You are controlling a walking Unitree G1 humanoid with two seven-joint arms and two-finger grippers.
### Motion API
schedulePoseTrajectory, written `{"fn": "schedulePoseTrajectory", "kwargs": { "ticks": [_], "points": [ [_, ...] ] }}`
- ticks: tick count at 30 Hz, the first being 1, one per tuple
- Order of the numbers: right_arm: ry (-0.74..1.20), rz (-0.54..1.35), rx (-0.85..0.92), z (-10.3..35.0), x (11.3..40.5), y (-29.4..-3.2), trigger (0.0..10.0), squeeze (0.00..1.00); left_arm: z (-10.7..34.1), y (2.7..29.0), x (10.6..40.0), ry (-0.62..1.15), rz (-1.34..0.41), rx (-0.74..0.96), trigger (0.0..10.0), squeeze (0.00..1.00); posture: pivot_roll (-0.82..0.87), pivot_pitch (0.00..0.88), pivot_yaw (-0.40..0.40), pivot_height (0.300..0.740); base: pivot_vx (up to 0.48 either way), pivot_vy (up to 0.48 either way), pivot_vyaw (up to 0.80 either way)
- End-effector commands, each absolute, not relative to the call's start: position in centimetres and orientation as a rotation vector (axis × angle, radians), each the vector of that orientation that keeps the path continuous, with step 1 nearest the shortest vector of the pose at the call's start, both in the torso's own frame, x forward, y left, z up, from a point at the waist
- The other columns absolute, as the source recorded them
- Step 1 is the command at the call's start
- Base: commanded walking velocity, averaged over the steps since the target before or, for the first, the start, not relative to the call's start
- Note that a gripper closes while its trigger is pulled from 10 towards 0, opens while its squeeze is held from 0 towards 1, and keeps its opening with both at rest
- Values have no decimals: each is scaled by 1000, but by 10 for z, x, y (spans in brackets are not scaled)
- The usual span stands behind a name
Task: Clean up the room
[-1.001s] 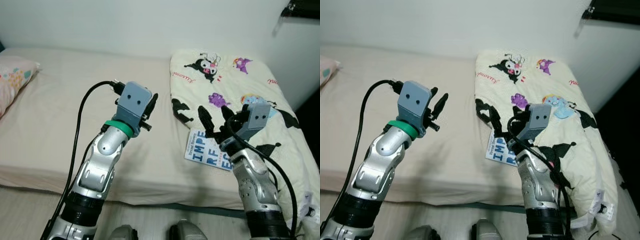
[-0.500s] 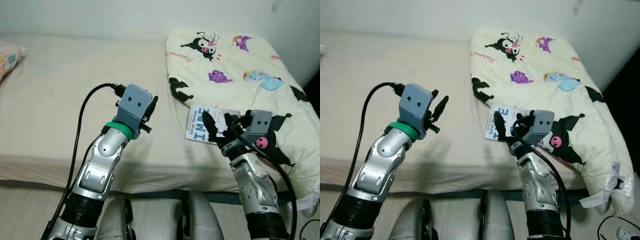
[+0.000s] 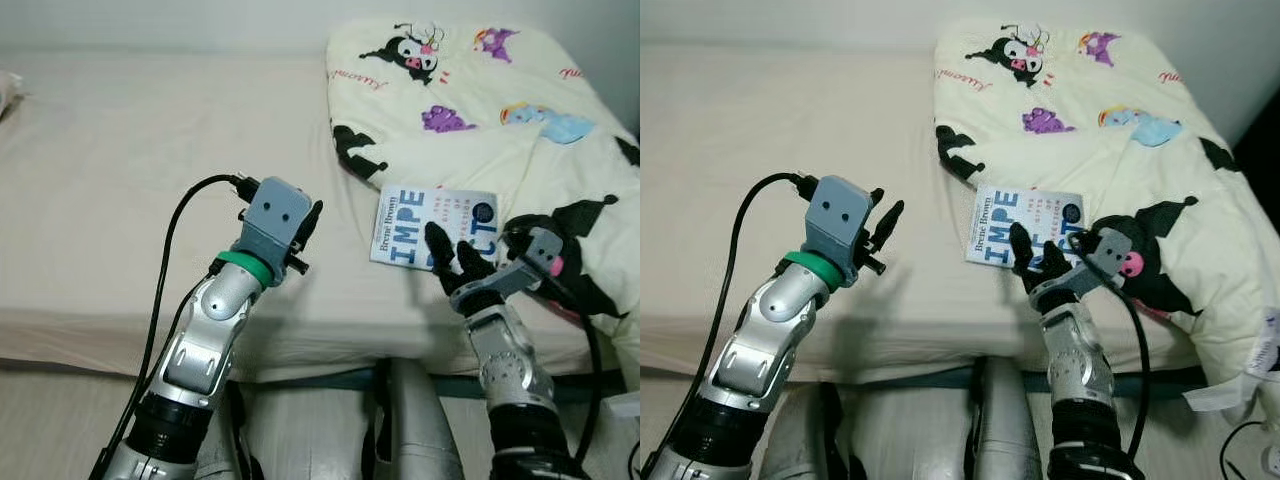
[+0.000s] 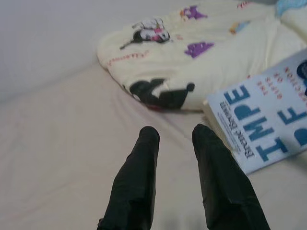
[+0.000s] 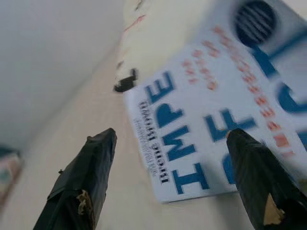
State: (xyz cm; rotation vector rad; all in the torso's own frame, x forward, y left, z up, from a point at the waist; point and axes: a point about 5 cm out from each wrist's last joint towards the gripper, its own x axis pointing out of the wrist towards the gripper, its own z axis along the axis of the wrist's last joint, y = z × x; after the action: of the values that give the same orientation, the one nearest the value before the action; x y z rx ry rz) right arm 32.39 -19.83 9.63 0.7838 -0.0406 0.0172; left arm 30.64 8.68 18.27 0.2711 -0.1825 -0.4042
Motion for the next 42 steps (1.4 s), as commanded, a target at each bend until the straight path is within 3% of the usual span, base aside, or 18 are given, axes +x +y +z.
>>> {"fn": "schedulePoseTrajectory", "kwargs": {
  "ticks": [1, 5, 9, 16, 26, 40, 41, 42],
  "points": [
    [-14, -14, 836, 86, 320, -202, 10000, 0, 181, 86, 304, -173, -414, 282, 10000, 0, -22, 92, 71, 538, 0, 0, -400],
    [-40, -54, 1145, 72, 317, -201, 10000, 0, 185, 85, 304, -171, -432, 289, 10000, 0, 0, 152, 88, 538, 0, 0, 0],
    [-30, -83, 1197, 59, 306, -199, 10000, 0, 186, 87, 305, -167, -441, 307, 10000, 0, 7, 172, 96, 538, 0, 0, 0],
    [-45, -120, 1213, 44, 296, -216, 10000, 0, 189, 91, 305, -159, -429, 312, 10000, 0, 41, 221, 133, 538, 0, 0, 0],
    [-93, -95, 1166, 58, 314, -237, 10000, 0, 186, 101, 294, -113, -420, 329, 10000, 0, 96, 280, 168, 538, 0, 0, 0],
    [-198, 151, 1101, 107, 350, -228, 10000, 0, 187, 109, 289, -88, -393, 339, 10000, 0, 146, 278, 176, 538, 0, 0, 0],
    [-216, 198, 1101, 114, 354, -224, 9765, 0, 188, 110, 290, -87, -390, 339, 10000, 0, 140, 269, 171, 538, 0, 0, 0],
    [-229, 229, 1103, 118, 356, -221, 6588, 0, 188, 110, 290, -87, -387, 339, 10000, 0, 138, 267, 170, 538, 0, 0, 0]
  ]
}}
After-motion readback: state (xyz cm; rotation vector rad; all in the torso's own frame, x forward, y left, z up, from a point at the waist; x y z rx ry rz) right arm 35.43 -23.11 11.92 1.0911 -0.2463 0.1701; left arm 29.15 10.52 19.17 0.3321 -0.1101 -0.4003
